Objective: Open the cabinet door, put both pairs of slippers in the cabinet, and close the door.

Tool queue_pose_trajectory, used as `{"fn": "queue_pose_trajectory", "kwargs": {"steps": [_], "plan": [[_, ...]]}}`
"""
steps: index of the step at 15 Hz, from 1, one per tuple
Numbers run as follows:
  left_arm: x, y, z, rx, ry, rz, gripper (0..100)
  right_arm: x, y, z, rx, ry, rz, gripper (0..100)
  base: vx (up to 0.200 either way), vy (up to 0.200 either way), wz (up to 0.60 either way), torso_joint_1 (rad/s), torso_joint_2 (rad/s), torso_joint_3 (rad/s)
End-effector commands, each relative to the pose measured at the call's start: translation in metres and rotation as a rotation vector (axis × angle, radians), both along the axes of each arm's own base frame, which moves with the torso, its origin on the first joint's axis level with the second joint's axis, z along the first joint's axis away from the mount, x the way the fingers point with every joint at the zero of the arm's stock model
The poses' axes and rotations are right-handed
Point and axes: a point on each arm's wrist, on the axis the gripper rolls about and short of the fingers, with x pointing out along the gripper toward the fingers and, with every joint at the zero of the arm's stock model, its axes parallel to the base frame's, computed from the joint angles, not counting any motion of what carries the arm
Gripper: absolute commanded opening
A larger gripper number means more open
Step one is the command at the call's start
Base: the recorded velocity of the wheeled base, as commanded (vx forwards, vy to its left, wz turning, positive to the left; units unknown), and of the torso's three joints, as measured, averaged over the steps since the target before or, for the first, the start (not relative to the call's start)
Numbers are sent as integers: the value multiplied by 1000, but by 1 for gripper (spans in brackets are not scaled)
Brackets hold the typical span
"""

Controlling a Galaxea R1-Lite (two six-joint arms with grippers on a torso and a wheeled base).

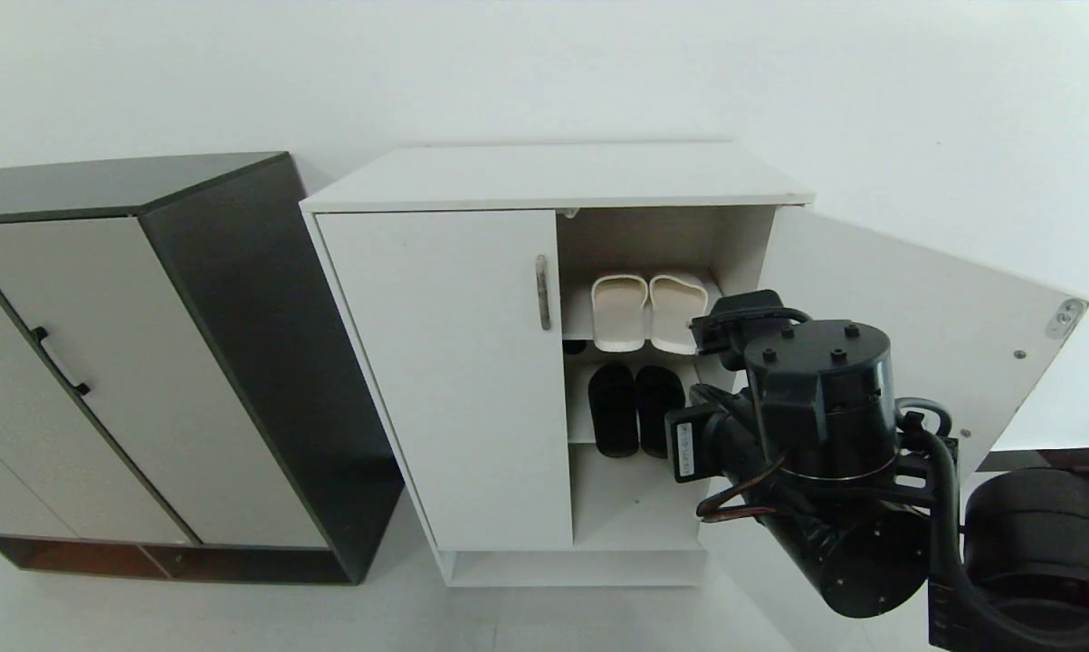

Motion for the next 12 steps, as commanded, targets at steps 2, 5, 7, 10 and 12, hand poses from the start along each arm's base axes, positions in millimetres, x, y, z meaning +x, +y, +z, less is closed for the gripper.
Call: {"fn": "queue_pose_trajectory", "kwargs": {"steps": [2, 5, 7, 10, 12], "plan": [[0, 0, 0, 0, 0, 0, 0, 0, 0, -1, -3, 0, -3, 0, 0, 0, 0, 139, -469, -327], [0, 0, 0, 0, 0, 0, 0, 1, 0, -1, -3, 3, -1, 0, 0, 0, 0, 157, -471, -318], [0, 0, 0, 0, 0, 0, 0, 1, 0, -1, -1, 1, -1, 0, 0, 0, 0, 176, -491, -320], [0, 0, 0, 0, 0, 0, 0, 1, 0, 0, 0, 0, -4, 0, 0, 0, 0, 191, -499, -308], [0, 0, 0, 0, 0, -2, 0, 1, 0, 0, 0, 0, -4, 0, 0, 0, 0, 202, -508, -312]]}}
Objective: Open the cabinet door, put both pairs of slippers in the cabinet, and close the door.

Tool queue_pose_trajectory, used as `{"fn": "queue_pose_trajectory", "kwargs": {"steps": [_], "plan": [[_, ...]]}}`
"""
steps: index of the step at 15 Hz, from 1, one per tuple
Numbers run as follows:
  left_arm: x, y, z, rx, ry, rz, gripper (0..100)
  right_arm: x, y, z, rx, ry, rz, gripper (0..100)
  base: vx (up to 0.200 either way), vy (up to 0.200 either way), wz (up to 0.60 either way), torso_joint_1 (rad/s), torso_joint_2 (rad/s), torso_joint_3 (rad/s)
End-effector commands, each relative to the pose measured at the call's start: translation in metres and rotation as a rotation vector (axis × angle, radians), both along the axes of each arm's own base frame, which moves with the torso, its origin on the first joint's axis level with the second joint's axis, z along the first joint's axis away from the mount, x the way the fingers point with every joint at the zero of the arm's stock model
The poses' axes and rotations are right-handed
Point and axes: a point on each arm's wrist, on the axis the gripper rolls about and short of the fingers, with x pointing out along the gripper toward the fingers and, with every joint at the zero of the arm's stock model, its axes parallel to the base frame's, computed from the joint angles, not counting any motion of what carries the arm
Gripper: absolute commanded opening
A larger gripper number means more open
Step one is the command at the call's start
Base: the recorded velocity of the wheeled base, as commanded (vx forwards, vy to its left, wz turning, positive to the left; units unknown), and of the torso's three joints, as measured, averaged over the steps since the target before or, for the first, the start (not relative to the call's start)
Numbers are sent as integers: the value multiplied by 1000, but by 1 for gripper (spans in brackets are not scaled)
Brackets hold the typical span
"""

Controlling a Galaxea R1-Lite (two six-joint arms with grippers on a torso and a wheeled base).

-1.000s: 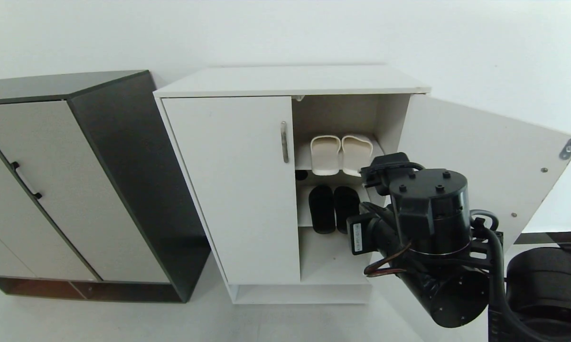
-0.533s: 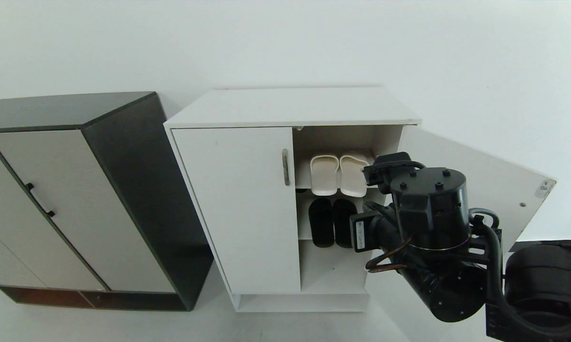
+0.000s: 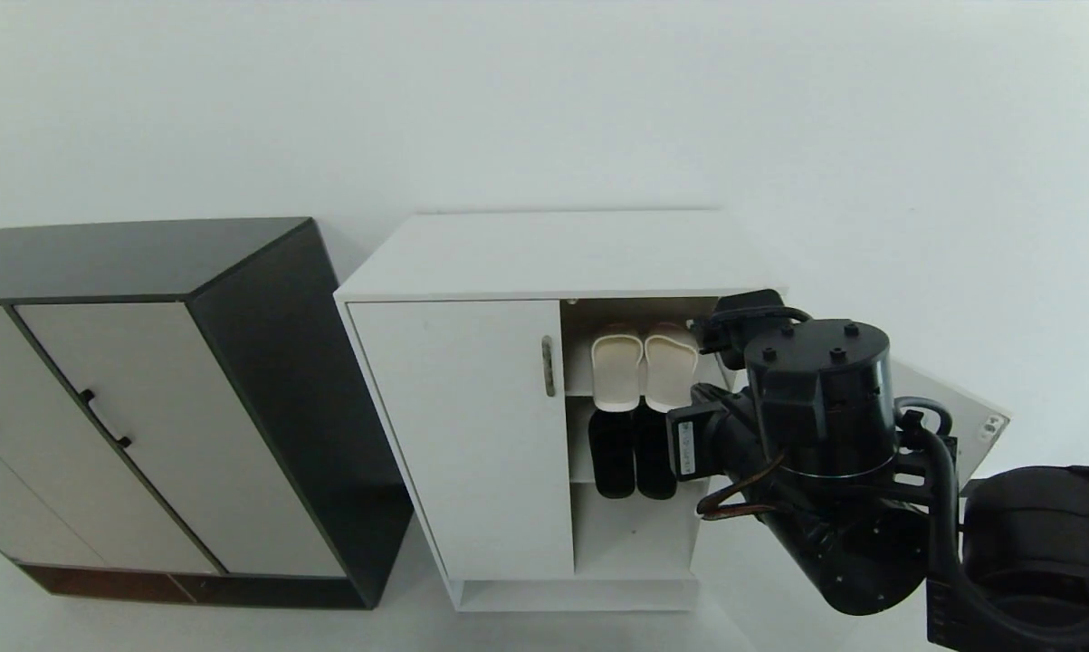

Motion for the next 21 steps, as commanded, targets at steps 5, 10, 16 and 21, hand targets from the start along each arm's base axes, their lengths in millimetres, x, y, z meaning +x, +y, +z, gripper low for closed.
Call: {"fn": "queue_pose_trajectory", "kwargs": {"steps": [5, 10, 16, 21], "plan": [[0, 0, 0, 0, 0, -1, 0, 0, 0, -1, -2, 1, -2, 0, 0, 0, 0, 227, -545, -321], [0, 0, 0, 0, 0, 0, 0, 1, 0, -1, 0, 1, -2, 0, 0, 0, 0, 147, -347, -193], [0, 0, 0, 0, 0, 0, 0, 3, 0, -4, -6, 6, -8, 0, 0, 0, -200, 6, -9, -4], [0, 0, 0, 0, 0, 0, 0, 12, -6, -5, -17, 3, -38, 0, 0, 0, -480, 5, 0, 0]]}}
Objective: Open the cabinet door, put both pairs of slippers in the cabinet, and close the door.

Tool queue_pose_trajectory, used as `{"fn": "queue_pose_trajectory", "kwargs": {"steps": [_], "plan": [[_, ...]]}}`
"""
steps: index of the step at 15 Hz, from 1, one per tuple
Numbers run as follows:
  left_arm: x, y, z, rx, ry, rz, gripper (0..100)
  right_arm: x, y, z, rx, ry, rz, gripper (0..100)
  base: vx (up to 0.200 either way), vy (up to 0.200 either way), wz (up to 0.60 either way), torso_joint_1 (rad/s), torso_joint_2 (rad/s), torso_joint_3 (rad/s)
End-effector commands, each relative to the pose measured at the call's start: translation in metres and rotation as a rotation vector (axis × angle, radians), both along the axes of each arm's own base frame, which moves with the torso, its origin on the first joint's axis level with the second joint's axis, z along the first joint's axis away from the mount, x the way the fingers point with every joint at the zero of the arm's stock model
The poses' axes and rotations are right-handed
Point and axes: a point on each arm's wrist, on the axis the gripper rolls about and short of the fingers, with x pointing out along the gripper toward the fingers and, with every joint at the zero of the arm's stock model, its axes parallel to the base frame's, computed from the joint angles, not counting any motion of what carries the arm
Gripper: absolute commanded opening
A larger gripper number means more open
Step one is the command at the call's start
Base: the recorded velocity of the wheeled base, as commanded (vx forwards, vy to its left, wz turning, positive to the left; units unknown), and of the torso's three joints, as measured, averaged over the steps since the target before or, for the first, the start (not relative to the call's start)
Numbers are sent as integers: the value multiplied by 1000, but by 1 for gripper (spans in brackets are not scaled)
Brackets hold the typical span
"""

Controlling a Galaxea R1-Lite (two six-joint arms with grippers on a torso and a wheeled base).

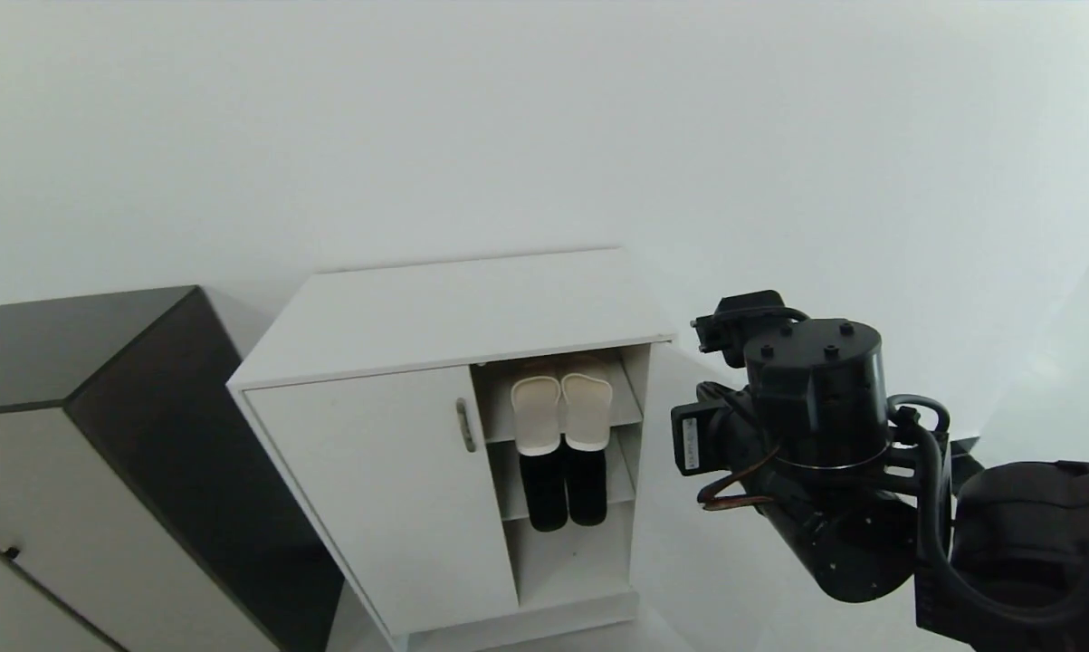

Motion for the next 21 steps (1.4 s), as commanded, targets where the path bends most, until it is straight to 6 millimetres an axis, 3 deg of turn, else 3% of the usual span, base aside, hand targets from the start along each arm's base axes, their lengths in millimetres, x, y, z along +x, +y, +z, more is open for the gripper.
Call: {"fn": "queue_pose_trajectory", "kwargs": {"steps": [1, 11, 17, 21], "plan": [[0, 0, 0, 0, -1, 0, 0, 6, -4, 0, 0, -4, -17, 0, 0, 0, 0, 0, 0, 0], [0, 0, 0, -2, -1, 0, 0, 65, -34, -2, 8, -6, -163, 0, 0, 0, 0, 0, 0, 0], [0, 0, 0, -2, -1, 0, 0, 74, -40, -4, 9, -4, -185, 0, -200, 0, 0, -1, 4, 1], [0, 0, 0, -2, -1, 0, 0, 97, -49, -6, 34, -3, -207, 0, 0, 0, 0, 0, 0, 0]]}}
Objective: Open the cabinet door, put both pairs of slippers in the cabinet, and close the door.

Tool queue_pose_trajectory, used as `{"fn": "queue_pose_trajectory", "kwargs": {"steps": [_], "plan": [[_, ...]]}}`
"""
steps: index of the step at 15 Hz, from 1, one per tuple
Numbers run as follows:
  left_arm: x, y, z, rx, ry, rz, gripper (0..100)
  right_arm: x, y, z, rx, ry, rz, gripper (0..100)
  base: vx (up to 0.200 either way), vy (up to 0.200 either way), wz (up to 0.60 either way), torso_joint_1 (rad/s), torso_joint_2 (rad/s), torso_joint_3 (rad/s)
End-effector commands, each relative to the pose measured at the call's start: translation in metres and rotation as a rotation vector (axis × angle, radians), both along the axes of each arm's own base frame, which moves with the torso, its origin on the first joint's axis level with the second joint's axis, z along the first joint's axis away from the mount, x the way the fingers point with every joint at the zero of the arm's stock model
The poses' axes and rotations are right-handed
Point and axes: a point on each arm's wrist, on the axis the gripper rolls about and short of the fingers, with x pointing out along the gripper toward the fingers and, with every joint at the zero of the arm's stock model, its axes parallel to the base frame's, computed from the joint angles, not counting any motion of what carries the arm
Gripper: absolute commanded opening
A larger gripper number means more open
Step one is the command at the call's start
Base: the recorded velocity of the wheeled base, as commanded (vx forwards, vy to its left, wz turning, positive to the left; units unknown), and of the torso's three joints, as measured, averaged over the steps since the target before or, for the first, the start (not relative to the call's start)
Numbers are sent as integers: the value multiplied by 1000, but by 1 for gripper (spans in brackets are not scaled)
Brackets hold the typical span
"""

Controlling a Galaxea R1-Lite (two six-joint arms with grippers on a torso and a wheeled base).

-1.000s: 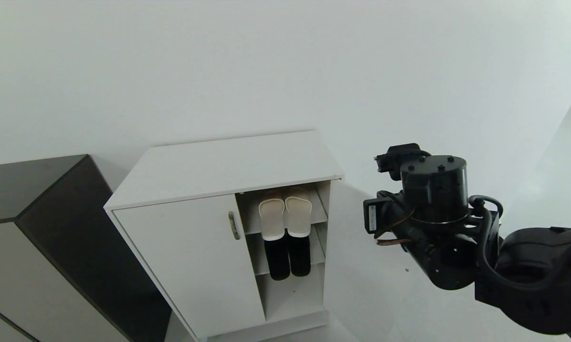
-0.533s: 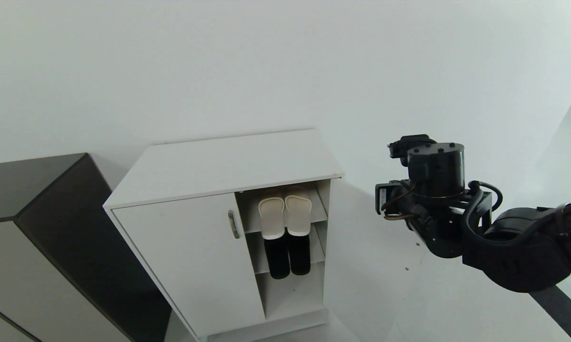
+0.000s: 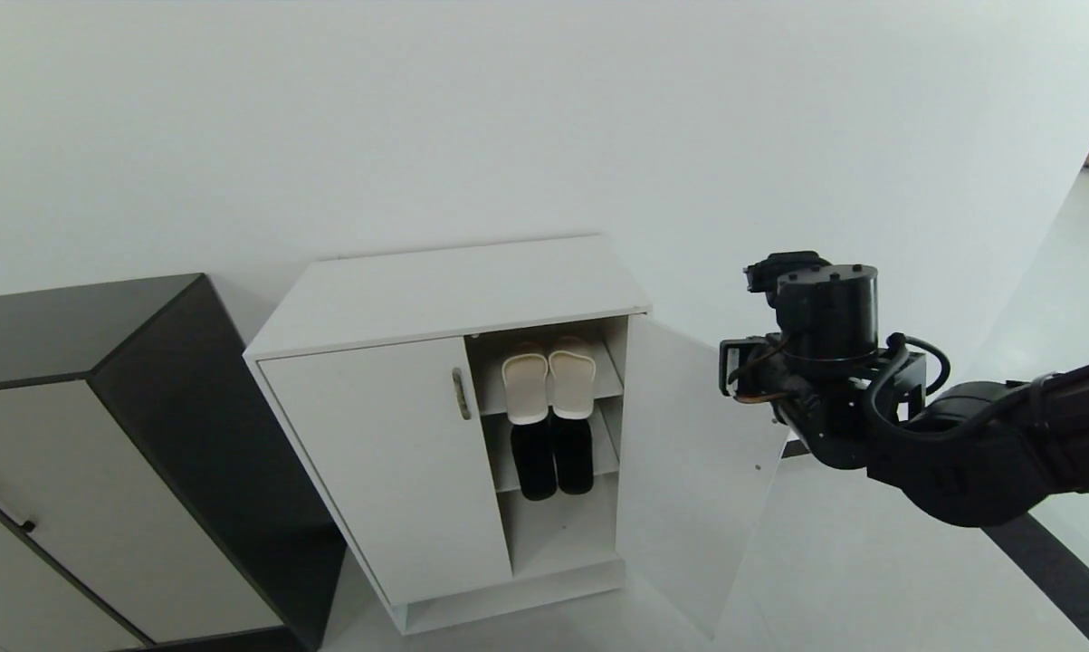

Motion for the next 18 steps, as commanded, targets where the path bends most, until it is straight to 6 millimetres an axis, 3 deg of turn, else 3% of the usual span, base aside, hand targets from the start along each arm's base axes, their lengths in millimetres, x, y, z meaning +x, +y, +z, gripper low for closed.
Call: {"fn": "queue_pose_trajectory", "kwargs": {"steps": [1, 8, 18], "plan": [[0, 0, 0, 0, 0, 0, 0, 16, -6, -5, 16, 8, -23, 0, 0, 0, 0, 0, 0, 0], [0, 0, 0, 0, 0, 0, 0, 57, -28, -19, 63, 25, -53, 0, 0, 0, 0, 0, 0, 0], [0, 0, 0, 0, 0, 0, 0, 81, -40, -45, 50, 78, -73, 0, 0, 0, 0, 0, 0, 0]]}}
